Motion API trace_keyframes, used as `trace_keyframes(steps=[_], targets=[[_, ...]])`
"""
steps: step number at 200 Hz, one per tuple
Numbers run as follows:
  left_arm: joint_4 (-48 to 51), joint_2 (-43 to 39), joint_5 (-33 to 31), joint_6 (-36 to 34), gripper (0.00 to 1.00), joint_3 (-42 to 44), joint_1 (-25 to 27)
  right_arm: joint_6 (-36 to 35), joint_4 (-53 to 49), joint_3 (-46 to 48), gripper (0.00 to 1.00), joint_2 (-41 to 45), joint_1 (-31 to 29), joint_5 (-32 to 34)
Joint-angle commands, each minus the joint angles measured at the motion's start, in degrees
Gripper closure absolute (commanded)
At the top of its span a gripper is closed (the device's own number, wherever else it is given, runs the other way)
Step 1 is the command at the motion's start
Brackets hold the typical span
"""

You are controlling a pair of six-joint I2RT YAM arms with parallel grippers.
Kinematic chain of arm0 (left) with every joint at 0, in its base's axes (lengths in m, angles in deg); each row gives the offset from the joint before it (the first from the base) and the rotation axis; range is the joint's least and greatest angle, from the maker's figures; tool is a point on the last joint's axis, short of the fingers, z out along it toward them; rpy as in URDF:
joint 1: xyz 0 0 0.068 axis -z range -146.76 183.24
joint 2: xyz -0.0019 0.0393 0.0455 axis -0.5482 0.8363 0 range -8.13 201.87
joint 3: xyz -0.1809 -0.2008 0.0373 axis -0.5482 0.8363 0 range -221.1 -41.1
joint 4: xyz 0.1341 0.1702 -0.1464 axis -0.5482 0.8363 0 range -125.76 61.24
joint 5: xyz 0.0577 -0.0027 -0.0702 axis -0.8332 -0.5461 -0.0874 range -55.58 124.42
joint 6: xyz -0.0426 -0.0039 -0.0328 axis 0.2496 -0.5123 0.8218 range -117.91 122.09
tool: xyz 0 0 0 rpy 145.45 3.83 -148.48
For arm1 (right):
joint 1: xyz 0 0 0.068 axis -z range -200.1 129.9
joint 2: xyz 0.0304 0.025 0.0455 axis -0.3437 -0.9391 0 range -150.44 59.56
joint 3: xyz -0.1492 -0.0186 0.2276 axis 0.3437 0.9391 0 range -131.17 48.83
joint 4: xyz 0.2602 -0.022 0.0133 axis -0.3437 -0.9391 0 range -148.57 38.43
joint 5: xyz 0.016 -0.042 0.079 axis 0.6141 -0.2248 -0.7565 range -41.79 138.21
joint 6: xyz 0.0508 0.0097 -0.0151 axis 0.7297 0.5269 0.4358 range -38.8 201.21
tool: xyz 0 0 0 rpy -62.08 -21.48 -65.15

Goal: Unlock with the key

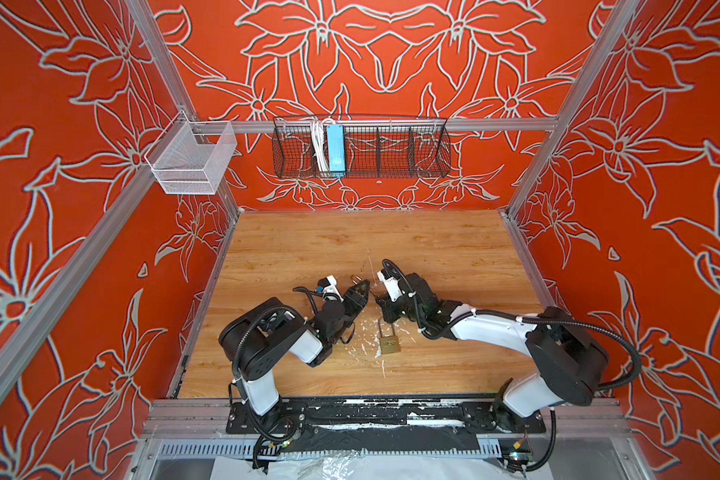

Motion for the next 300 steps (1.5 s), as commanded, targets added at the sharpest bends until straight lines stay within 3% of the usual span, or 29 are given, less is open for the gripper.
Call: trace_keyframes(steps=[1,110,147,220,257,300], targets=[[-4.4,1.2,1.8,-1.4,1.0,-1.6,1.6,0.7,2.1,0.2,1.0,2.7,0.1,2.2],[-4.4,2.1,-1.8,-0.5,1.0,-1.2,2.3,1.4,4.4,2.4,1.0,5.0,0.6,2.7],[-4.4,2.5,0.5,1.9,1.0,-1.9,2.3,1.4,4.9,2.2,1.0,4.2,0.5,1.8],[-4.4,1.5,4.2,-0.9,1.0,-3.9,5.8,1.2,5.7,2.1,1.0,3.6,0.5,0.5],[-4.4,2.5,2.4,-3.7,1.0,-4.0,6.4,-0.1,4.7,3.0,1.0,6.6,0.6,2.4],[-4.4,2.8,5.1,-4.1,1.0,-4.8,6.4,0.2,6.3,5.8,1.0,10.4,1.6,4.4]])
